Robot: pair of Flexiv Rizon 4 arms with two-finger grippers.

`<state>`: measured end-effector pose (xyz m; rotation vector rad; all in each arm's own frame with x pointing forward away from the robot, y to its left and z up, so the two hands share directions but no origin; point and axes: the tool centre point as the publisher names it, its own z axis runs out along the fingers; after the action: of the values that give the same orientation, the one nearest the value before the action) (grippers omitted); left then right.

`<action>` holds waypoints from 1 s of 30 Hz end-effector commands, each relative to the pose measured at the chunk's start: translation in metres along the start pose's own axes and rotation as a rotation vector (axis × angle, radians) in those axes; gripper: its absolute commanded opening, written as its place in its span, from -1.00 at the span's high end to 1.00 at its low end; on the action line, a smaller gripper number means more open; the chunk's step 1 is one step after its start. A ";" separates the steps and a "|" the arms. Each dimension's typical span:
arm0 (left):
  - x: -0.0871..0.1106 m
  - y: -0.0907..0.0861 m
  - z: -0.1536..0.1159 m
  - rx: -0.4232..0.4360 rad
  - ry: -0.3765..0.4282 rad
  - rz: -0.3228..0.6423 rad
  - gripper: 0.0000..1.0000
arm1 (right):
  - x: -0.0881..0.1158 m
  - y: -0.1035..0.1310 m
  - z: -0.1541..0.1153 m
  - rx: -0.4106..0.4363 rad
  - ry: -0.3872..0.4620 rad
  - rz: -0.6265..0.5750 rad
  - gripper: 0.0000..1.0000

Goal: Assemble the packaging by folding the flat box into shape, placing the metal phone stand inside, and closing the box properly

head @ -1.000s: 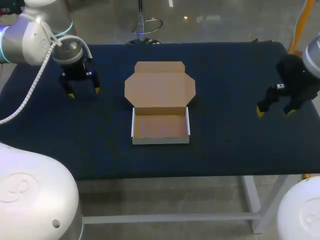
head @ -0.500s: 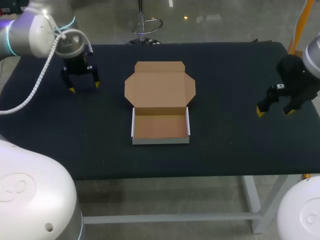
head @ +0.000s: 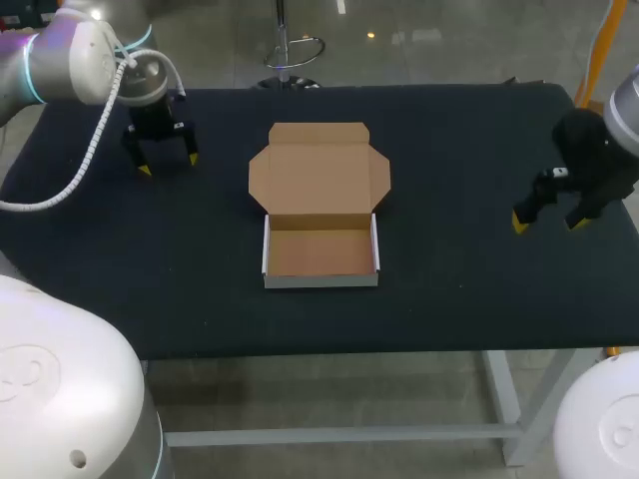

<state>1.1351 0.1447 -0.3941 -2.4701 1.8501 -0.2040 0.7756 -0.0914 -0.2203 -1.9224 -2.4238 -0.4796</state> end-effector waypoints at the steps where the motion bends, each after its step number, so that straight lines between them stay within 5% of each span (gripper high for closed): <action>1: 0.001 -0.013 0.005 -0.028 -0.006 -0.004 -1.00 | 0.000 0.000 -0.002 0.004 0.000 0.000 -1.00; 30: -0.011 -0.064 0.011 -0.001 -0.025 -0.028 -1.00 | 0.000 0.000 -0.002 0.004 0.000 0.000 -1.00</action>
<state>1.1857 0.1721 -0.3951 -2.4808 1.8016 -0.1911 0.7757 -0.0914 -0.2204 -1.9222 -2.4236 -0.4795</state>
